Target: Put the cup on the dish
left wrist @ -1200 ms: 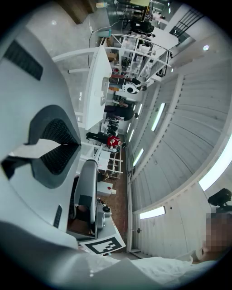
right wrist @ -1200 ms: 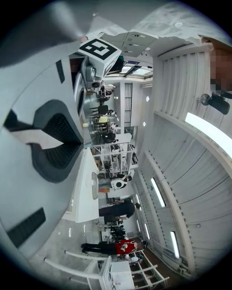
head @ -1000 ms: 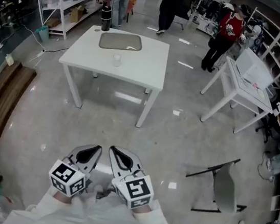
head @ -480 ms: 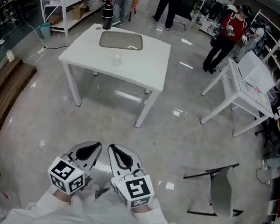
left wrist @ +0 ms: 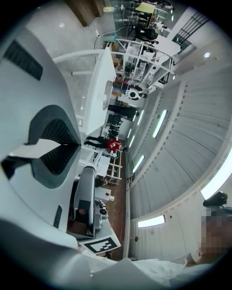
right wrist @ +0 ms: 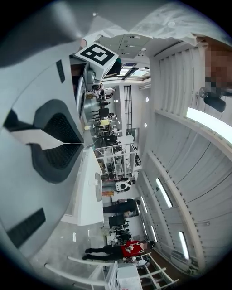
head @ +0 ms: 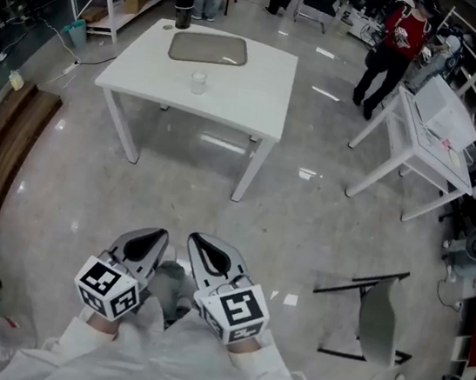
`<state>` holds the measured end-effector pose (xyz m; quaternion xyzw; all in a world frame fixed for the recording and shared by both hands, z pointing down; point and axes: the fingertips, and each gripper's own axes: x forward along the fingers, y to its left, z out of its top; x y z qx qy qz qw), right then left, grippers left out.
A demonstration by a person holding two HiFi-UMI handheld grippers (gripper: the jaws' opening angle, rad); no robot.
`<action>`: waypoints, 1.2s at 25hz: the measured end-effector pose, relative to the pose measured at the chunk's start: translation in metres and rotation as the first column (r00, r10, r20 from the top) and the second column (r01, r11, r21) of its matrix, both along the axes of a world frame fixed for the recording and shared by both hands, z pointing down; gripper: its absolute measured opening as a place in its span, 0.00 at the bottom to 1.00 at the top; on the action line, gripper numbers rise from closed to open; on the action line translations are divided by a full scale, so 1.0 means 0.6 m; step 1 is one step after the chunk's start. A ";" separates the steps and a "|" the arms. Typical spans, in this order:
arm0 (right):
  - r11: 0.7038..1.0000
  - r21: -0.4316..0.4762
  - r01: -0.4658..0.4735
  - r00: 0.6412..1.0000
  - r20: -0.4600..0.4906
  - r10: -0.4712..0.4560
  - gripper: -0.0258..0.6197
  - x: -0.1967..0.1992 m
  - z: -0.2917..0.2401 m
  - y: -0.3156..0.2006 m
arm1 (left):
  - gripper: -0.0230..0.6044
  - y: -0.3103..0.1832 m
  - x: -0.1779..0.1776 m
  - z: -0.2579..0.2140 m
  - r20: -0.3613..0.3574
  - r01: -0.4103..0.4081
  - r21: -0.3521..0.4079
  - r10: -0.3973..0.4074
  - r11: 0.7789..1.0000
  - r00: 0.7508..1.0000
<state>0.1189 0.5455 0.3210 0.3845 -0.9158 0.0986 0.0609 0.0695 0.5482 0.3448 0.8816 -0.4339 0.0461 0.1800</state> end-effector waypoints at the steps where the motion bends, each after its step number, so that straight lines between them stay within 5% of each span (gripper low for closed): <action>1: 1.000 0.009 0.012 1.000 0.000 -0.012 0.06 -0.006 -0.001 -0.009 | 0.05 -0.010 0.002 -0.001 0.000 -0.009 0.002 0.009 1.000 1.000; 20: 0.998 0.021 -0.062 0.997 -0.044 0.063 0.06 -0.139 -0.004 -0.393 | 0.05 -0.397 -0.106 -0.016 0.015 -0.149 0.013 0.149 0.989 0.989; 30: 0.998 0.004 -0.058 0.997 -0.052 0.058 0.06 -0.174 0.003 -0.497 | 0.05 -0.496 -0.131 0.005 0.006 -0.172 -0.027 0.173 0.985 0.985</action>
